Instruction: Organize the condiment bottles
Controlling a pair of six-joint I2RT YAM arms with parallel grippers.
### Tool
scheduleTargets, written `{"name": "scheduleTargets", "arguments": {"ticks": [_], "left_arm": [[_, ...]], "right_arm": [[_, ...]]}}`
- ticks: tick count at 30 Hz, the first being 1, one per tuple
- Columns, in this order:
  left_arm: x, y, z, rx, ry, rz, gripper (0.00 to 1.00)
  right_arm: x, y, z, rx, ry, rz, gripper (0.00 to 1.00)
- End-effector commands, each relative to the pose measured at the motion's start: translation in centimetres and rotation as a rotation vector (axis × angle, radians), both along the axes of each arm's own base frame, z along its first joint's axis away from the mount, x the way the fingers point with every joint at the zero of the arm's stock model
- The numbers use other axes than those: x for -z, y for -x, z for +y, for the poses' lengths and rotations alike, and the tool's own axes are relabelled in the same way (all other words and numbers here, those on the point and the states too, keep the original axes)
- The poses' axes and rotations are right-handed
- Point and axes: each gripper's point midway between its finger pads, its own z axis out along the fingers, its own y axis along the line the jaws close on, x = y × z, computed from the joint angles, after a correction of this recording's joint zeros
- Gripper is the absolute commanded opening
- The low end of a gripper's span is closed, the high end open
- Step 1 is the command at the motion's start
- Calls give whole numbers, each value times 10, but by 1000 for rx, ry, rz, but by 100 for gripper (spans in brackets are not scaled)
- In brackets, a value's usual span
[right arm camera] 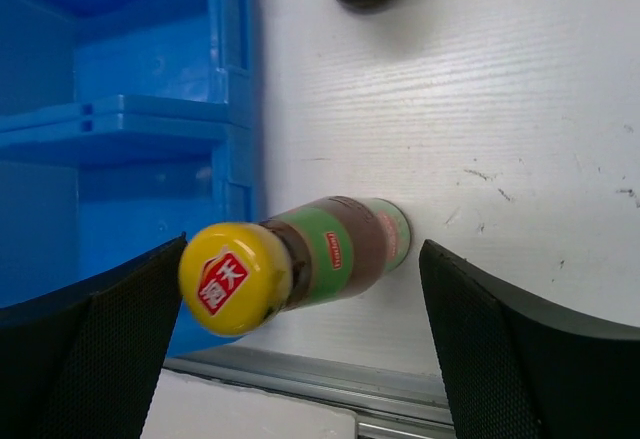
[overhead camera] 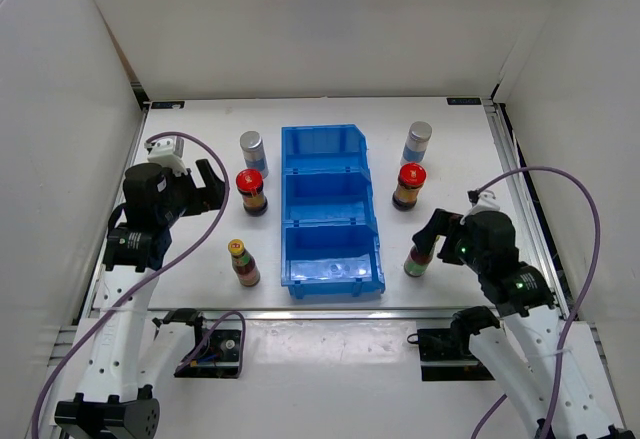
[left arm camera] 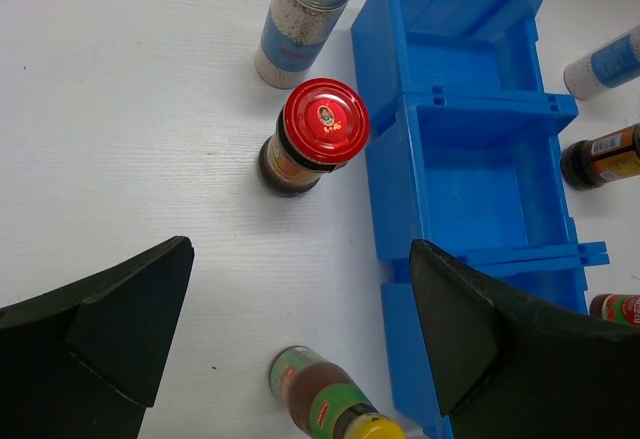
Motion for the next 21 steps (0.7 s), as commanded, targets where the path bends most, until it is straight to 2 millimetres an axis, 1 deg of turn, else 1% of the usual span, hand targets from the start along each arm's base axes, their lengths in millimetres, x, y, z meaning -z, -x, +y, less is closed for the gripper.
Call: {"name": "scheduleTargets", "arguments": {"ticks": [1, 2, 4, 7, 9, 10, 14, 15, 18, 19, 20, 21], "left_arm": [[-6, 1, 1, -13, 3, -23, 100], [-6, 1, 1, -13, 3, -23, 100], [-3, 0, 1, -13, 2, -14, 100], [-3, 0, 1, -13, 2, -14, 100], [-3, 0, 1, -13, 2, -14, 100], [-3, 0, 1, -13, 2, -14, 100], [-3, 0, 1, -13, 2, -14, 100], [-3, 0, 1, -13, 2, -14, 100], [-3, 0, 1, -13, 2, -14, 100], [-3, 0, 1, -13, 2, -14, 100], [-3, 0, 1, -13, 2, -14, 100], [-3, 0, 1, -13, 2, -14, 100]], "right_arm": [[0, -14, 1, 45, -33, -44, 97], [3, -13, 0, 59, -35, -43, 95], [5, -13, -3, 69, -28, -44, 94], [6, -14, -4, 77, -23, -46, 89], [8, -13, -9, 99, -6, -40, 85], [12, -13, -11, 106, 2, -33, 83], [14, -14, -11, 106, 7, -22, 72], [17, -16, -10, 101, 19, -11, 68], [22, -19, -12, 102, 40, 3, 59], [20, -21, -11, 96, 44, -9, 57], [22, -21, -11, 89, 60, -3, 53], [20, -23, -12, 98, 62, -15, 50]]}}
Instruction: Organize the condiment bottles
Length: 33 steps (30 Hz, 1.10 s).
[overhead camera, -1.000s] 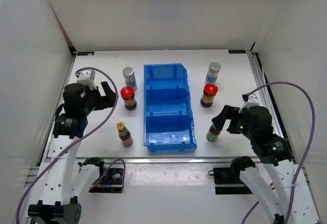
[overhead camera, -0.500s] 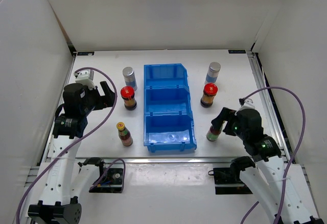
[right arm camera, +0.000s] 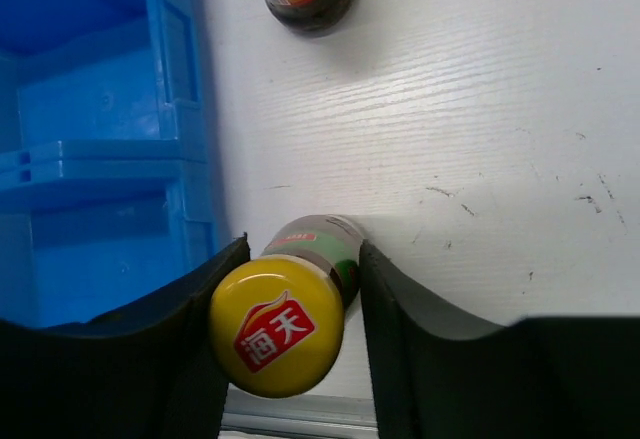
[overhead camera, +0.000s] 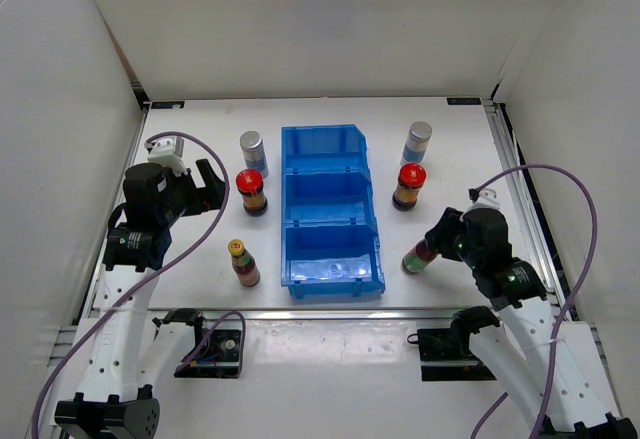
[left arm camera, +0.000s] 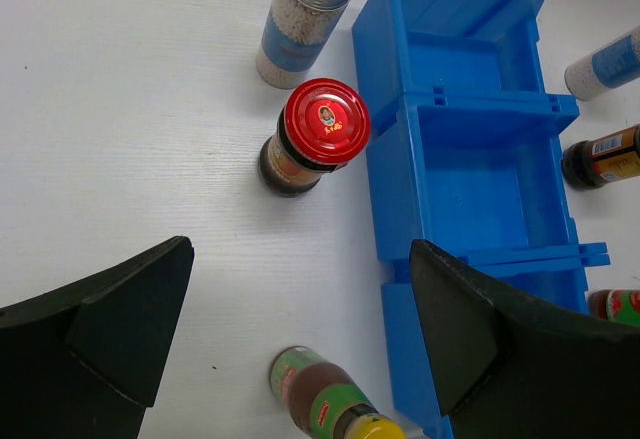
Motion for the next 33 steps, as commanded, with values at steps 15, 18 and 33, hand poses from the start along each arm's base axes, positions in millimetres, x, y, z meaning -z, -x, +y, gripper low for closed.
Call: {"name": "scheduleTargets", "arguments": {"ticks": [15, 18, 33], "left_arm": [[-1, 1, 2, -18, -2, -6, 100], [-1, 1, 2, -18, -2, -6, 100], [-1, 1, 2, -18, -2, -6, 100]], "right_arm": [[-56, -21, 8, -83, 99, -141, 6], [-95, -23, 16, -140, 88, -210, 1], [-137, -25, 103, -496, -85, -252, 1]]}}
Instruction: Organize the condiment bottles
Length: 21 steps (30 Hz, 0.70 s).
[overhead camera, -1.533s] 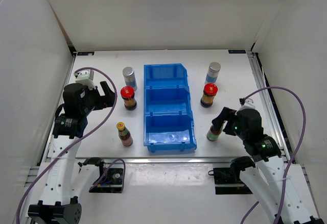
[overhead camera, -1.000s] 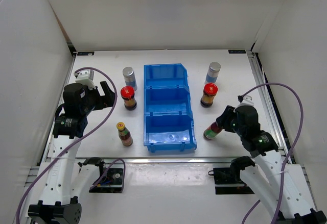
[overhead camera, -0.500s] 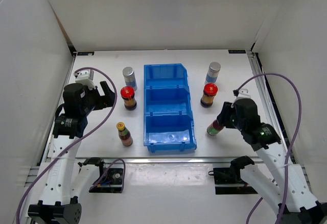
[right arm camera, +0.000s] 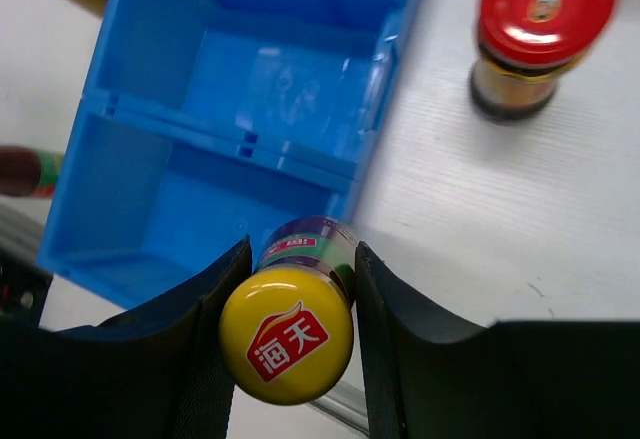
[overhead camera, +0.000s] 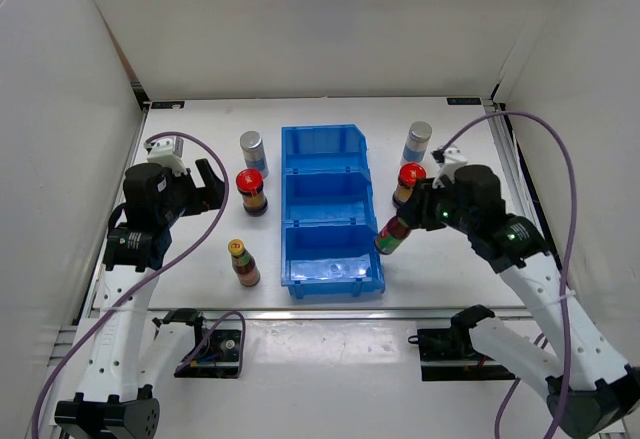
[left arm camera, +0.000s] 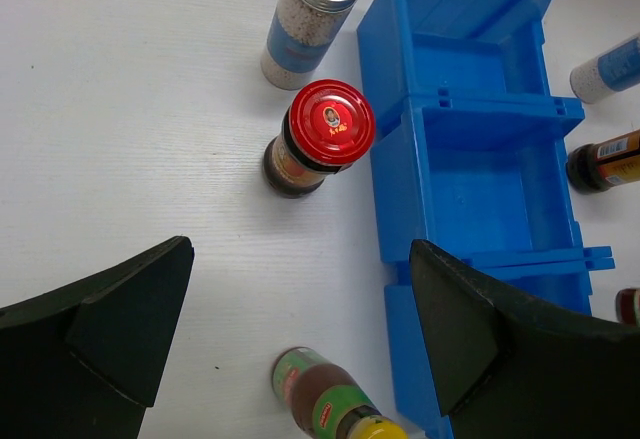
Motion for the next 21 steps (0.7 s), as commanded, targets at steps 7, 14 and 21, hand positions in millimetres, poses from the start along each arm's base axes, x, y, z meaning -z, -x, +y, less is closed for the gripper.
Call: {"name": "scheduleTargets", "arguments": {"ticks": [7, 14, 21], "left_arm": [[-2, 1, 2, -17, -1, -6, 100], [1, 0, 2, -17, -2, 3, 100], [1, 0, 2, -17, -2, 3, 100]], "right_arm": [[-35, -14, 71, -173, -17, -172, 1], [8, -24, 100, -141, 165, -195, 1], [33, -29, 113, -80, 284, -233, 1]]}}
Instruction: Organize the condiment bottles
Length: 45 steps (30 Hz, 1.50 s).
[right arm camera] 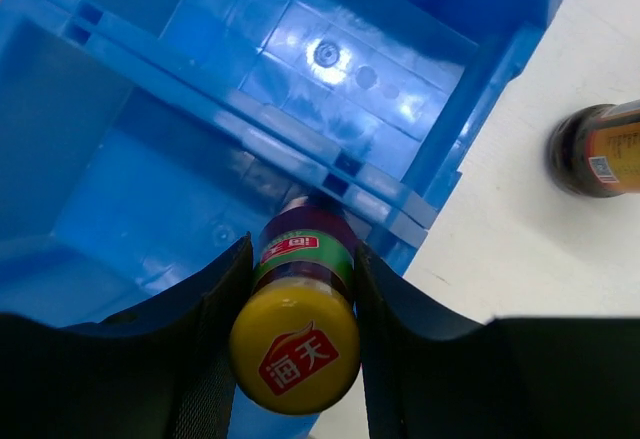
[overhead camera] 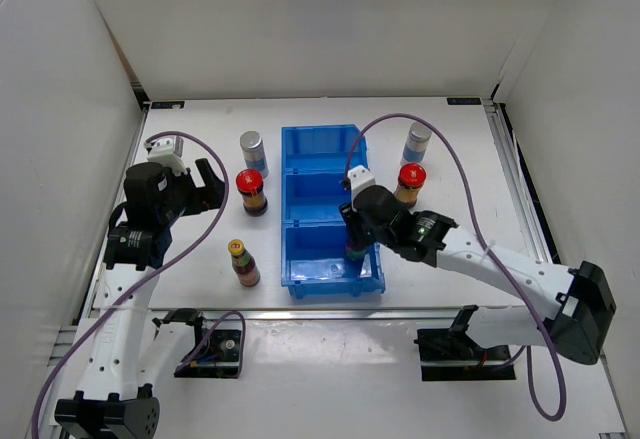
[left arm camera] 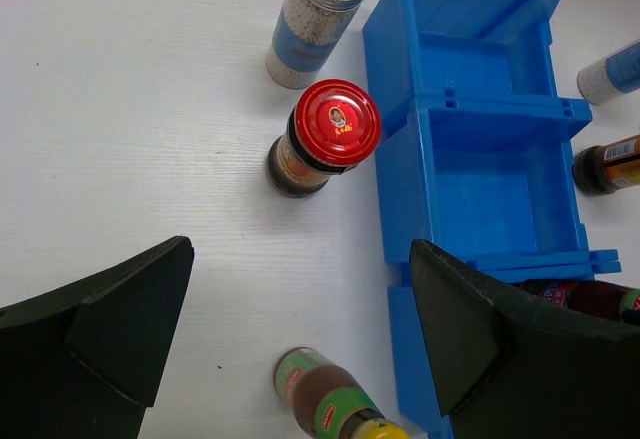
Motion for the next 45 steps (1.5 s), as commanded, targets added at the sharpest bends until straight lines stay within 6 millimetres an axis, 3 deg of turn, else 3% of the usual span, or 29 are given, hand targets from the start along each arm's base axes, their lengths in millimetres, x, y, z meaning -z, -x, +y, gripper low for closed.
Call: {"name": "scheduleTargets", "arguments": {"ticks": [1, 3, 4, 9, 10, 13, 15, 16, 17, 21, 27, 32, 34, 38, 39, 45], "left_arm": [[-1, 1, 0, -7, 3, -4, 100], [-1, 1, -2, 6, 9, -3, 100], [-2, 2, -4, 17, 15, -3, 100], [-5, 6, -16, 81, 46, -1, 100], [-7, 6, -17, 75, 56, 12, 100], [-8, 12, -28, 92, 134, 60, 100], [-5, 21, -38, 110, 210, 82, 100], [-2, 23, -39, 102, 226, 90, 100], [6, 25, -39, 90, 245, 111, 100], [8, 28, -39, 118, 212, 100, 100], [-26, 33, -51, 264, 107, 16, 100], [-23, 53, -79, 477, 78, -4, 100], [-19, 55, -80, 468, 77, 5, 100], [-13, 53, -55, 267, 54, 38, 100], [-3, 59, -53, 221, 83, 82, 100], [-8, 83, -31, 58, 170, -70, 100]], "right_arm": [[-35, -34, 5, 140, -92, -178, 1], [-25, -32, 7, 148, -73, -157, 1], [-26, -33, 6, 168, -78, -160, 7], [-29, -29, 4, 192, -49, -193, 44], [-28, -27, 4, 197, -43, -190, 56], [-31, -26, 0, 213, -49, -192, 65], [-37, -23, 0, 206, -69, -200, 79], [-43, -22, -1, 207, -84, -207, 97], [-53, -23, 1, 209, -110, -218, 100], [-99, -24, 4, 193, -191, -270, 100], [-140, -22, -9, 184, -216, -358, 100], [-130, -21, -22, 218, -182, -358, 100], [-123, -20, -24, 220, -168, -344, 100], [-119, -17, -30, 237, -157, -326, 100], [-115, -17, -30, 242, -158, -318, 100], [-111, -15, -31, 250, -154, -303, 100]]}}
